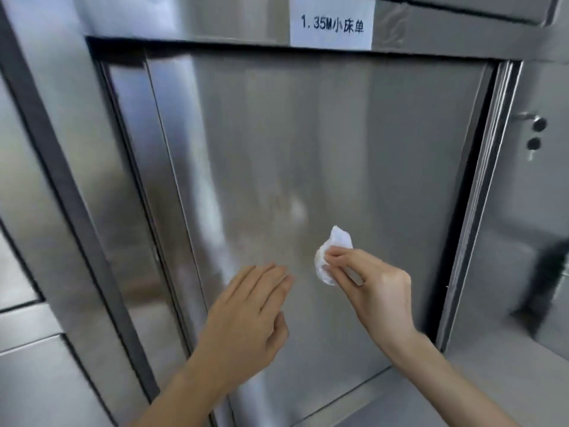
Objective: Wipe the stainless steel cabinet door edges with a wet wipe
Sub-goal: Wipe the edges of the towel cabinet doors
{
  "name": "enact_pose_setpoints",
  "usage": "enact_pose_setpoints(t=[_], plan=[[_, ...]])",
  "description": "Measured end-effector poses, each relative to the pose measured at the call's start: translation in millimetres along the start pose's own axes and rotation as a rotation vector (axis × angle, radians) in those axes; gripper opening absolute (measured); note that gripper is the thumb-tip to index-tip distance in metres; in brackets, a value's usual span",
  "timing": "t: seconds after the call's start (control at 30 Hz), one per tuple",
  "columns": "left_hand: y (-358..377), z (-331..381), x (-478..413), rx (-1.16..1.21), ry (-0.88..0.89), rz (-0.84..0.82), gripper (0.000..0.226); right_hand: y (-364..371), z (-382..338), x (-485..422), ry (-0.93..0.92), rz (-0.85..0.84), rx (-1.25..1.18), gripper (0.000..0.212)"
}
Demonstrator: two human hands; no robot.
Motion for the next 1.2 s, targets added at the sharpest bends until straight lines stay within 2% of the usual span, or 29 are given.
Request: enact_pose_setpoints(t=[0.17,0.3,0.43,0.63,0.77,0.87,1.03,1.2], plan=[[-36,28,-88,0.140,0.155,-0.072,0.035,-92,25,-58,0.256,-0.166,0.169,0.032],[-87,50,-168,0.163,0.185,-0.144,0.037,-170,25,-122,0.406,-0.238,0.239,0.029],[-138,77,-231,0.220,0.138,-0.252,0.037,-236,19,-184,0.543,-0.298,0.264,0.019],[-195,100,-296,0.291,0.054,-0.443,0.043,-305,-6,-251,0.552,-0.412,0.339,0.017],[-212,115,-315,0.317,0.076,-0.460,0.037,-333,-17,-263,0.508,-0.450,0.385,0.020],[-209,128,-323,0.313,0.112,-0.429,0.043,-342,-12,-264,0.460,-0.466,0.424,0.027],[-179,145,-332,0.313,0.124,-0.402,0.046,-338,35,-263,0.409,-0.505,0.410,0.027],[-124,164,-356,0.175,0.036,-0.405,0.041,-326,110,-262,0.341,-0.540,0.314,0.027]])
Point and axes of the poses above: each hand's wrist, its own x-axis away from the middle knuckle, its own y-axis out of the palm, z = x × y, the point moved 1 cm from there along -x, towards the middle knuckle, and after that the axes turned 5 degrees about x, right-handed, at the moved point
